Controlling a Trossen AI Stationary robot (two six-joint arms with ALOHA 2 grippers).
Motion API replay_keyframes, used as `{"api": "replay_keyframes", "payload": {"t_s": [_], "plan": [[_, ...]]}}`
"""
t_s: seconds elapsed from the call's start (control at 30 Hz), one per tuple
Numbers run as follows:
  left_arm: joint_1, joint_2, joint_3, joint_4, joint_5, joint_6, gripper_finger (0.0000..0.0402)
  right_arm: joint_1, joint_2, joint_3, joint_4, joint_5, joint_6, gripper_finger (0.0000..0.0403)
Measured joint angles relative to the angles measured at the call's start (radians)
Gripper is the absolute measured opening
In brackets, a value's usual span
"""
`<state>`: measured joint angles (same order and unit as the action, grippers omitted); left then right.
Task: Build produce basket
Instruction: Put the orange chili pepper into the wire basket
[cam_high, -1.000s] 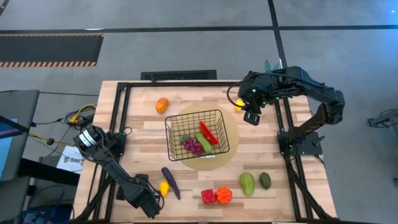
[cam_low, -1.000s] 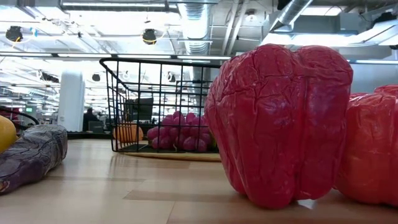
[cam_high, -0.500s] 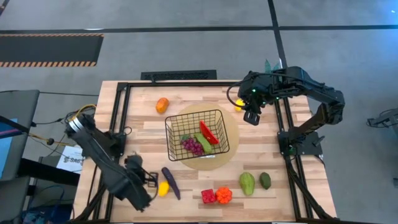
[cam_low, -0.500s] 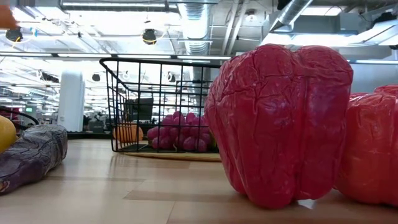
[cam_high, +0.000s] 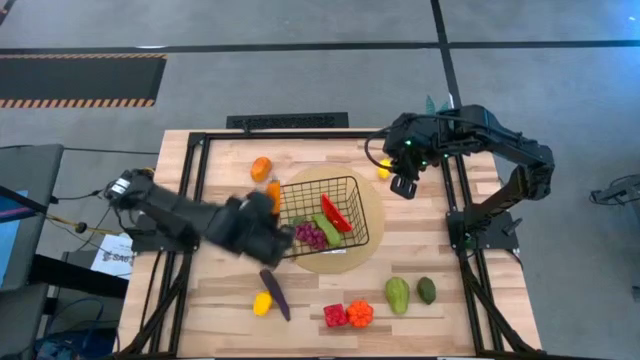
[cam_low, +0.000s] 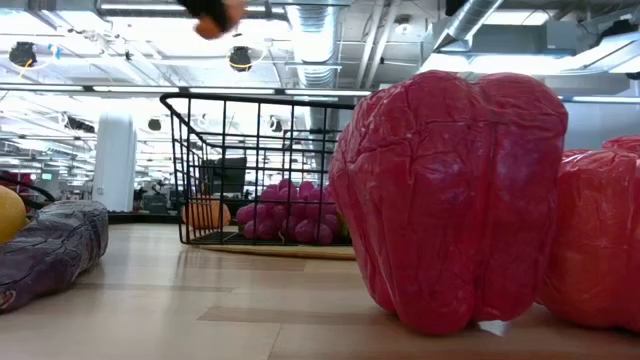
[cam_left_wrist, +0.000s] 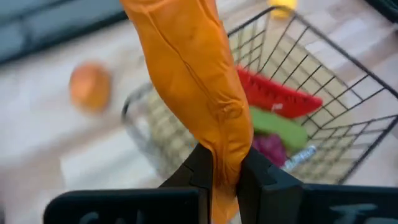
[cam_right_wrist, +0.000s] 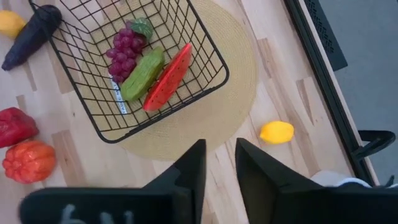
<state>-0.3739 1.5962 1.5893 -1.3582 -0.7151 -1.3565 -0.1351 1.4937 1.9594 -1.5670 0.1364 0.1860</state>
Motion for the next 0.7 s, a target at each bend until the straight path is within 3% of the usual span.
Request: {"api": "replay_keyframes", "payload": {"t_s": [0.17, 0.27, 0.47, 0.7], "plan": [[0.192, 0.000, 0.008, 0.270, 0.145, 0.520, 0.0014, -0.019, 0.000, 0.000, -0.004, 0.000, -0.008, 0.0021], [0.288, 0.007, 0.008, 0.366, 0.275, 0.724, 0.0011, -0.027, -0.003, 0.000, -0.004, 0.000, -0.018, 0.0011], [0.404, 0.010, -0.035, 0.353, 0.452, 0.890, 0.0011, -0.050, -0.004, 0.000, -0.004, 0.001, -0.018, 0.0006], [0.411, 0.011, -0.123, 0.339, 0.656, 1.117, 0.0011, -0.091, -0.004, 0.000, -0.004, 0.021, -0.003, 0.0008]]}}
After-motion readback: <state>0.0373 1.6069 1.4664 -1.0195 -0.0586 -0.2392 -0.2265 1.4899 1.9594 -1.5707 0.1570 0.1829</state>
